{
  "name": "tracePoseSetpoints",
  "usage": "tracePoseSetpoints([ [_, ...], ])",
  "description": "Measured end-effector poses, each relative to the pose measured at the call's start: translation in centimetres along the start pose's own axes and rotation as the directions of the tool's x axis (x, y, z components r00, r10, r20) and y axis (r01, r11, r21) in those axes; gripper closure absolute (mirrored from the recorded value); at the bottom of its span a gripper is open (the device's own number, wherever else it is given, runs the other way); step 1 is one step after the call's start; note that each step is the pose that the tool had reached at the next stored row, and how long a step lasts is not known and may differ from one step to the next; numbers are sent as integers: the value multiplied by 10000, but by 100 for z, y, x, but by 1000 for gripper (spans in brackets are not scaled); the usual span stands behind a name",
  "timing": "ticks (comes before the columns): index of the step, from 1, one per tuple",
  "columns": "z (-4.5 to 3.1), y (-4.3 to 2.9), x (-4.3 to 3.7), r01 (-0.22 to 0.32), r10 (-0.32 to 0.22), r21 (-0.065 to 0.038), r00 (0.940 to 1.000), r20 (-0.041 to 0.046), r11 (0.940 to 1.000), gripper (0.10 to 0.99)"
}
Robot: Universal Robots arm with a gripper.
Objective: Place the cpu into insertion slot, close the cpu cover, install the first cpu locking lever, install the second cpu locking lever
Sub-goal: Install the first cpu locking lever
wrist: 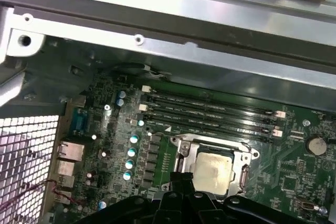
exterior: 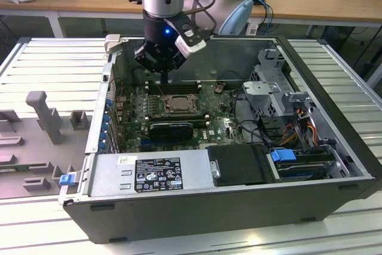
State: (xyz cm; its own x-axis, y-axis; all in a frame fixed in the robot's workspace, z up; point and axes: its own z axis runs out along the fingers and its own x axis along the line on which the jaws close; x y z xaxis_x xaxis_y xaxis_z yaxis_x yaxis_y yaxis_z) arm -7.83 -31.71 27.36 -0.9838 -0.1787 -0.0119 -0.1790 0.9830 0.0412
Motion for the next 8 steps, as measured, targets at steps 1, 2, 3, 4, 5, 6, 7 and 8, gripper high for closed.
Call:
tracePoseSetpoints([
  [1,10,3,18,-2,2,-1,10000,5,10000,980],
  [2,18,6,35,-13,13,-4,10000,7,10000,980],
  [3,28,7,42,-78,78,-8,10000,10,10000,980],
  [4,42,6,42,-524,524,-4,9986,29,9986,980],
  [5,51,6,43,-888,888,0,9960,43,9960,980],
  [6,53,8,55,-964,964,0,9953,46,9953,980],
  [7,57,15,94,-981,981,-4,9952,48,9952,980],
  [8,59,19,116,-981,981,-4,9952,49,9952,980],
])
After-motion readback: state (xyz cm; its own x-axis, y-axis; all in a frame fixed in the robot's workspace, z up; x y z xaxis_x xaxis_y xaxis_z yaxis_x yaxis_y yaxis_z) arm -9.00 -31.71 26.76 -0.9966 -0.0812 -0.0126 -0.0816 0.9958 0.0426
